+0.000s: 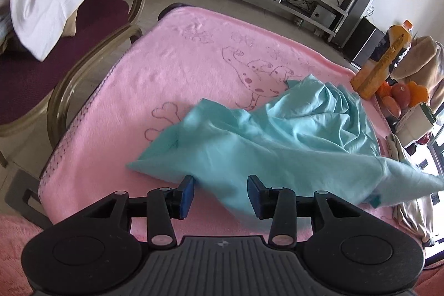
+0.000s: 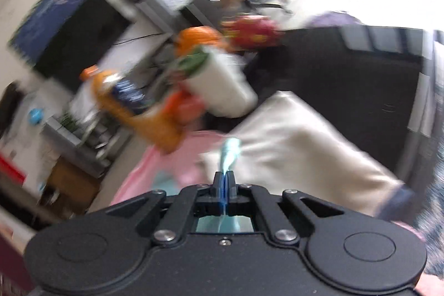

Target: Fold clothes

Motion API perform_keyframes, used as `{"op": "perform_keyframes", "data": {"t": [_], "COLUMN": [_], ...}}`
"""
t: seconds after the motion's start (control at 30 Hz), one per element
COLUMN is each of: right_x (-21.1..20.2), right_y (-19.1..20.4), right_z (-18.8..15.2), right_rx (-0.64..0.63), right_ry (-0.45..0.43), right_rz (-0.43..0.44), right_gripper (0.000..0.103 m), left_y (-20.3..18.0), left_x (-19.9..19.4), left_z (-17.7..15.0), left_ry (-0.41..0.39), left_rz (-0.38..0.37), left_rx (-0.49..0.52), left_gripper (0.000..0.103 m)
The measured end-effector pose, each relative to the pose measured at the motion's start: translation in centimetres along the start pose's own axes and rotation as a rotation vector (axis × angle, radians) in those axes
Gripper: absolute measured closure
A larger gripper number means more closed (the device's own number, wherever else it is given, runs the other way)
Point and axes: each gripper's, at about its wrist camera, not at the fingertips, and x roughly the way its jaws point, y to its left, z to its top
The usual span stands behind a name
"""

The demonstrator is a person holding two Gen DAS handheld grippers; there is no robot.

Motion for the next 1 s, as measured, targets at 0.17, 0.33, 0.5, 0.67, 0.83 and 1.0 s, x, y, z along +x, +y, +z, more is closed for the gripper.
{"op": "perform_keyframes", "data": {"t": [0.17, 0.33, 0.5, 0.67, 0.83, 1.0], "right_x": [0.1, -0.1, -0.3, 0.4, 1.3, 2.0], "right_y": [-1.8, -1.1, -0.4, 1.3, 2.0, 1.6], "right_z": [0.5, -0.1, -1.8, -3.9, -4.7, -4.4], "right_rx": [0.021, -0.010, -0.053, -0.162, -0.195, -0.138], "right_ry": [0.035, 0.063, 0.169, 0.256, 0.280, 0.215], "right_rz": [-0.046, -0.044, -0.034, -0.048, -0.093, -0.142], "right_gripper": [0.097, 0.092, 0.068, 0.061, 0.060, 0.066], "left_y": [-0.5, -0.1, 0.3, -0.6, -2.9, -4.0], "left_x": [-0.1, -0.2, 1.3, 2.5, 3.5, 4.9], "left_z": [-0.4, -1.0, -1.6, -1.4, -1.6, -1.0], "left_ry": [0.023, 0.078, 0.181, 0.216, 0.228, 0.202], "left_rz": [-0.012, -0.048, -0.093, -0.106, -0.099, -0.005], "left_rx": [0.003, -0.053, -0.149, -0.148, -0.034, 0.018], "left_gripper": [0.062, 0.060, 0.057, 0.056, 0.056, 0.086]}}
